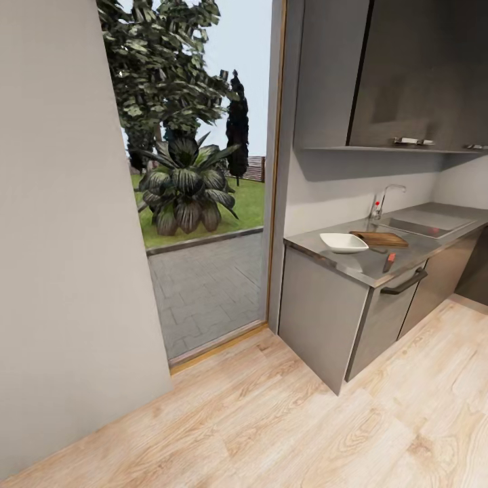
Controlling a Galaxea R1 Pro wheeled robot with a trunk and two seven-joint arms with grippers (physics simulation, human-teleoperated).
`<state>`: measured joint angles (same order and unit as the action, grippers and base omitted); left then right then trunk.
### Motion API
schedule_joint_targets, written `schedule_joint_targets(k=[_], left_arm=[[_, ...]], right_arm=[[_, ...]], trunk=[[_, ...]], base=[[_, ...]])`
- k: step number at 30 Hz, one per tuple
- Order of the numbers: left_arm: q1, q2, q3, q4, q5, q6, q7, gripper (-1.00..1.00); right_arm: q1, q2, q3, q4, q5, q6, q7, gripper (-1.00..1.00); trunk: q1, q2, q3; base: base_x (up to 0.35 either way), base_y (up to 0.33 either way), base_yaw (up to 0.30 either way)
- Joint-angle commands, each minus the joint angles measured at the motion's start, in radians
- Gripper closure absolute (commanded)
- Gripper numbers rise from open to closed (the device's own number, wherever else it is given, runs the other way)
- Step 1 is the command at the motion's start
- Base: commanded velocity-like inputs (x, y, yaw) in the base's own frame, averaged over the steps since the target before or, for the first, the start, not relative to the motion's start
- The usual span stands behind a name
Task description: In the kitchen, take the Vidalia onion out of the sink, dice it on the chopping board with the paring knife, put the diced onion into the bowl on the countertop, then place both the paring knife and the chopping board into the sink.
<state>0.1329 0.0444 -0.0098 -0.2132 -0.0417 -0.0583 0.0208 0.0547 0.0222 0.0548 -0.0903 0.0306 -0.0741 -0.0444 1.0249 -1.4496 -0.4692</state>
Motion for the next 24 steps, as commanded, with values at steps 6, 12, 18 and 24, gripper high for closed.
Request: schedule_joint_targets(k=[6,12,18,24], left_arm=[[0.001,0.0,-0.001,-0.002,-0.004,-0.001,0.002,-1.0],[0.001,0.0,-0.001,-0.002,-0.004,-0.001,0.002,-1.0],[0.001,0.0,-0.001,-0.002,-0.004,-0.001,0.002,-1.0],[0.001,0.0,-0.001,-0.002,-0.004,-0.001,0.002,-1.0]], right_arm=[[0.001,0.001,0.006,-0.002,0.003,0.0,-0.005,-1.0],[0.001,0.001,0.005,-0.002,0.003,0.0,-0.005,-1.0],[0.001,0.001,0.006,-0.002,0.003,0.0,-0.005,-1.0],[0.001,0.001,0.005,-0.002,0.003,-0.001,-0.005,-1.0]], trunk=[[0.0,0.0,-0.001],[0.0,0.0,-0.001],[0.0,0.0,-0.001],[0.0,0.0,-0.001]], base=[[0.0,0.0,0.0],[0.0,0.0,0.0],[0.0,0.0,0.0],[0.0,0.0,0.0]])
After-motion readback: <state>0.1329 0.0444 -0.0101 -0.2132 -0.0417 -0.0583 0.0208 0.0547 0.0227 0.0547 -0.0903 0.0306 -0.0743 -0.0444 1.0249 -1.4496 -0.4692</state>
